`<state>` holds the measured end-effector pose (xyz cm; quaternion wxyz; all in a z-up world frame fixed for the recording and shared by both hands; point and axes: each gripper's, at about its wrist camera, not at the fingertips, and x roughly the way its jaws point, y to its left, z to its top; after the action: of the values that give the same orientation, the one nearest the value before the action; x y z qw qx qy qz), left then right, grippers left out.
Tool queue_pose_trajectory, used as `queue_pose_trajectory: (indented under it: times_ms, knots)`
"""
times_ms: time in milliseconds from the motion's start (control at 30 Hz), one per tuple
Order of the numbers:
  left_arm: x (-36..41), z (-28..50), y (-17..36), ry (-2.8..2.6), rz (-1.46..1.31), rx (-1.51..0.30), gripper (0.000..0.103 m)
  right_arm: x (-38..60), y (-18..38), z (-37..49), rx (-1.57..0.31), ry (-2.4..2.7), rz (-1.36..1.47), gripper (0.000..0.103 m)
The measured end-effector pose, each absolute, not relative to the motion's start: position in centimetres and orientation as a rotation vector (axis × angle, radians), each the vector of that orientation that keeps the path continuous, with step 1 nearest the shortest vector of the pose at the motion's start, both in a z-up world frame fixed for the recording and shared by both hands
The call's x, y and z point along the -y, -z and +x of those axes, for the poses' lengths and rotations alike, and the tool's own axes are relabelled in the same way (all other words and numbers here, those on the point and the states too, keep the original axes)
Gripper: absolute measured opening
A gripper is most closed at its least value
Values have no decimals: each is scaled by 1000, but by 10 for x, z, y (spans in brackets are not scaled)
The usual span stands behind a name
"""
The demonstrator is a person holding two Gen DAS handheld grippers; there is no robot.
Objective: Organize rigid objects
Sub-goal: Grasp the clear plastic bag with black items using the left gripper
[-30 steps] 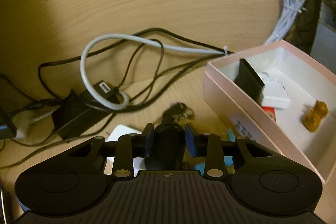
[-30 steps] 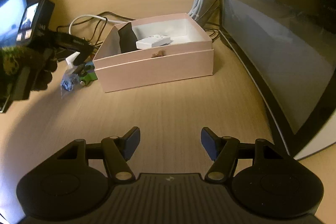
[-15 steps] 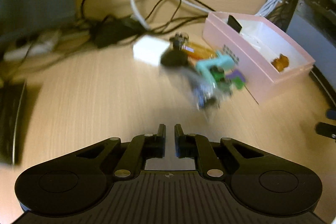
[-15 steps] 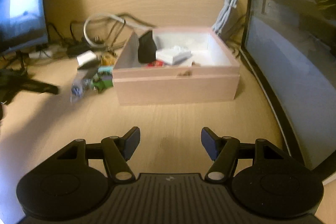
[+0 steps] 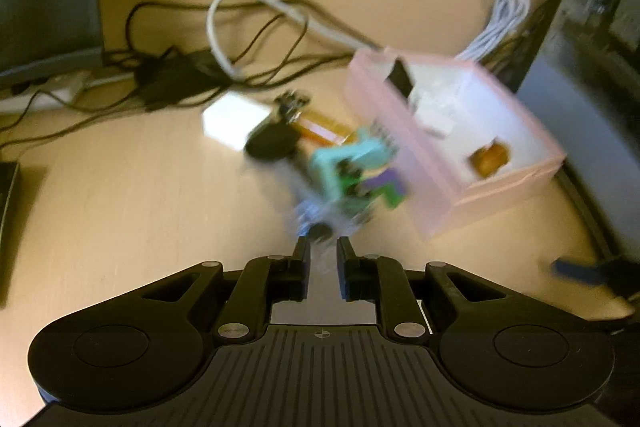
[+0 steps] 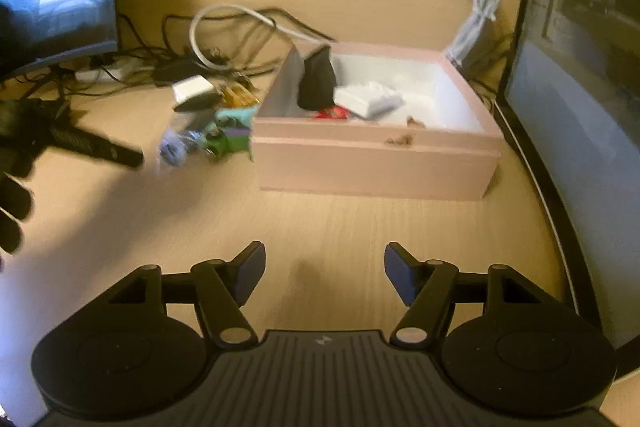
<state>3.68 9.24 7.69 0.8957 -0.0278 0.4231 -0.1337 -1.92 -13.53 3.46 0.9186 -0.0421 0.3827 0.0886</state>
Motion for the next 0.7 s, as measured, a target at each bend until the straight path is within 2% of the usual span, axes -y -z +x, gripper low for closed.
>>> queue_pose_trajectory:
  times_ms: [267, 600, 633, 700]
  knots:
    - [-95, 40, -79, 243, 3, -870, 17, 133, -25, -13, -815, -147, -33, 67]
    - [-87, 118, -55, 154, -116, -937, 17, 146, -30, -37, -813, -125, -21, 67]
    - [-84, 124, -49, 143, -100, -958, 25, 148, -30, -39, -814, -120, -17, 67]
    - [-78, 130, -42, 141, -73, -965, 32, 153, -29, -43, -819, -103, -13, 67]
